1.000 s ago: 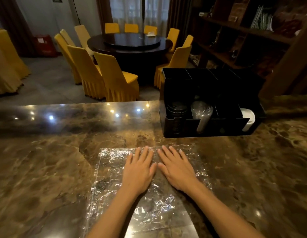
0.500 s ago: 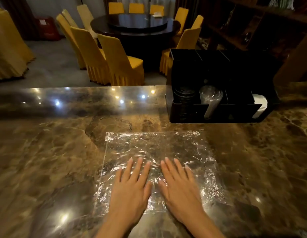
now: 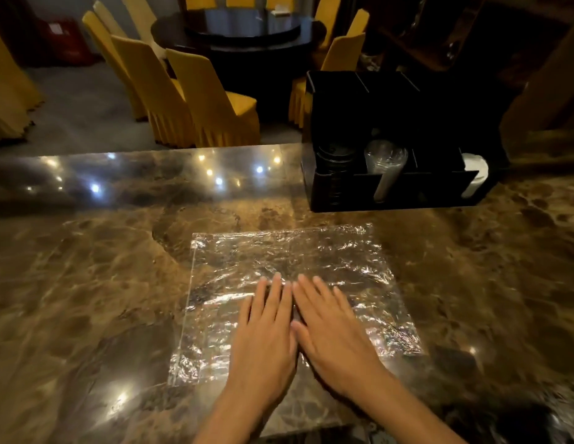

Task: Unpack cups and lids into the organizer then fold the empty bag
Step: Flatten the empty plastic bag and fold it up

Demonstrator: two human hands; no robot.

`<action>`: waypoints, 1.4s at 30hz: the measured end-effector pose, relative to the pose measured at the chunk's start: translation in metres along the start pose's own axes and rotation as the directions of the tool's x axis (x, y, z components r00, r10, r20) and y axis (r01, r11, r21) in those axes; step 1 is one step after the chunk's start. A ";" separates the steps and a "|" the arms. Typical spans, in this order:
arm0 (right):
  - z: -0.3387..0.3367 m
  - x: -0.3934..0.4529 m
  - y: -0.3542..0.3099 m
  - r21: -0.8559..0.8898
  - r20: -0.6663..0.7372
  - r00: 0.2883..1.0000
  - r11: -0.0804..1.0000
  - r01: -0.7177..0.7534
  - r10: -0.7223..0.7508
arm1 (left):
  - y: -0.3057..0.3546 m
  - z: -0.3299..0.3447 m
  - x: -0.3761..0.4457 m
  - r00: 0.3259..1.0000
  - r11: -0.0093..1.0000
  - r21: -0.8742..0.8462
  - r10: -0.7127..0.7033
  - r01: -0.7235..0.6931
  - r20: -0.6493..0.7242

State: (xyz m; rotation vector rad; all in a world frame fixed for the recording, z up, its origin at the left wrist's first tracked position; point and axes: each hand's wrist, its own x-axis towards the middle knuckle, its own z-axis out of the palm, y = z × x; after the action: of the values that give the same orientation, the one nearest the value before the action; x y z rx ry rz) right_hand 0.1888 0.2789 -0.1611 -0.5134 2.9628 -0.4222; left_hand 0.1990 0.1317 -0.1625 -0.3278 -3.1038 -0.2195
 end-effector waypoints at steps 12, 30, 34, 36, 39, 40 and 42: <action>-0.032 -0.040 0.125 -0.071 -0.059 0.856 0.853 -0.517 0.514 | -0.117 -0.003 -0.053 0.877 0.875 0.065 -0.478 0.480 -0.043; -0.037 0.068 0.137 -0.134 -0.072 0.945 0.936 -0.327 0.320 | -0.062 0.013 -0.003 0.942 0.939 0.073 -0.333 0.336 -0.039; -0.055 0.059 0.127 0.246 -0.148 0.891 0.888 -0.387 0.429 | -0.095 -0.001 -0.025 0.836 0.836 0.027 -0.547 0.549 -0.044; -0.068 0.049 0.125 0.475 -0.185 0.788 0.755 -0.451 0.587 | -0.094 -0.009 -0.015 0.795 0.800 -0.088 -0.599 0.593 -0.097; -0.080 0.030 0.120 0.470 -0.164 0.753 0.721 -0.509 0.637 | -0.055 -0.017 0.022 0.867 0.882 -0.213 -0.460 0.421 -0.191; -0.082 0.025 0.120 0.460 -0.138 0.760 0.721 -0.518 0.635 | -0.037 -0.017 0.038 0.905 0.916 -0.217 -0.380 0.338 -0.193; -0.084 0.021 0.121 0.521 -0.042 0.754 0.659 -0.543 0.655 | -0.002 -0.009 0.067 0.964 0.965 -0.177 -0.219 0.191 -0.153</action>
State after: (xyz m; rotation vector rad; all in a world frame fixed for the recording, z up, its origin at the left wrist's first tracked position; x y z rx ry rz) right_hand 0.1185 0.4023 -0.1167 0.6160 2.8097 -1.1377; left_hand 0.1331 0.1423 -0.1517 0.0153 -2.9511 -0.4761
